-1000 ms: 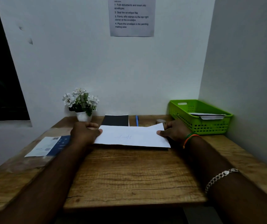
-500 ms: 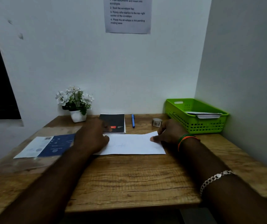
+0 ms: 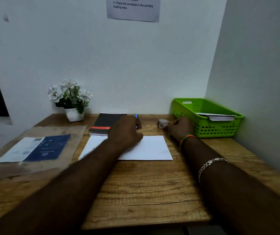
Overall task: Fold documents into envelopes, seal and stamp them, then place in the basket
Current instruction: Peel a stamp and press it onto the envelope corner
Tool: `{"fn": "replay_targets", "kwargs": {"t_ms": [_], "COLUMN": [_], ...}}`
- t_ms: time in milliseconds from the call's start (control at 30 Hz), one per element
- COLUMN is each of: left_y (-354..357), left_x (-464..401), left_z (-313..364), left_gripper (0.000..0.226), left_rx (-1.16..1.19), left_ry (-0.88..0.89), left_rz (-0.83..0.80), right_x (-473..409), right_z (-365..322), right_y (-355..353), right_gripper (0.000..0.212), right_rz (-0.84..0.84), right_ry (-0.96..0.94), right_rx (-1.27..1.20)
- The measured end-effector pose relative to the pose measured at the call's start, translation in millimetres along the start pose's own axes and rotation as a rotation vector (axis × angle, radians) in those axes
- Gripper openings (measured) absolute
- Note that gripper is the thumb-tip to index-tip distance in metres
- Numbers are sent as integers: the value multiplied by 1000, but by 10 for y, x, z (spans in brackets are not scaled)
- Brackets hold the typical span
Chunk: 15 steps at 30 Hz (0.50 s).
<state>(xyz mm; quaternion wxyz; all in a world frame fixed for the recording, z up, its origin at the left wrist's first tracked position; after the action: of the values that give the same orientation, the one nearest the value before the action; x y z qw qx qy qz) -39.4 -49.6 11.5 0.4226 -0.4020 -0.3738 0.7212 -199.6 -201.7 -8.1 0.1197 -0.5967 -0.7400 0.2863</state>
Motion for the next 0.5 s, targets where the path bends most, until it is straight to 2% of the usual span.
{"fn": "replay_targets", "kwargs": {"t_ms": [133,300,400,500], "left_y": [180,322,462,555], "left_x": [-327,-730,-816,-834], "left_z": [56,269,305,279], "left_gripper": [53,81,75,46], "left_rx": [64,185,213,204], "left_ry": [102,164,147,109], "left_rz": [-69,-220,-254,-144], "right_x": [-96,-154,-195,-215], "right_z": [26,69,82,107], "right_y": [41,62,77,91], "right_gripper": [22,27,29,30], "right_rz": [-1,-13,-12,-12], "right_ry": [-10,-44,-60,-72], "right_rx": [-9,-15,4,-6]}}
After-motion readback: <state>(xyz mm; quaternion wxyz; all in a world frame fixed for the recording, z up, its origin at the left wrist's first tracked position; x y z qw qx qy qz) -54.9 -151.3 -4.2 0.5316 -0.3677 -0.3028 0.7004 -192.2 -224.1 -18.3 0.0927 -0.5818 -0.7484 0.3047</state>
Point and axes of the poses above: each hand's wrist, its own x-axis away from the middle knuckle, its own y-axis out of the palm, z = x × y, the point moved 2 cm from there along -x, towards the middle knuckle, and after that the axes turned 9 degrees about -z, right-handed, at the moved point
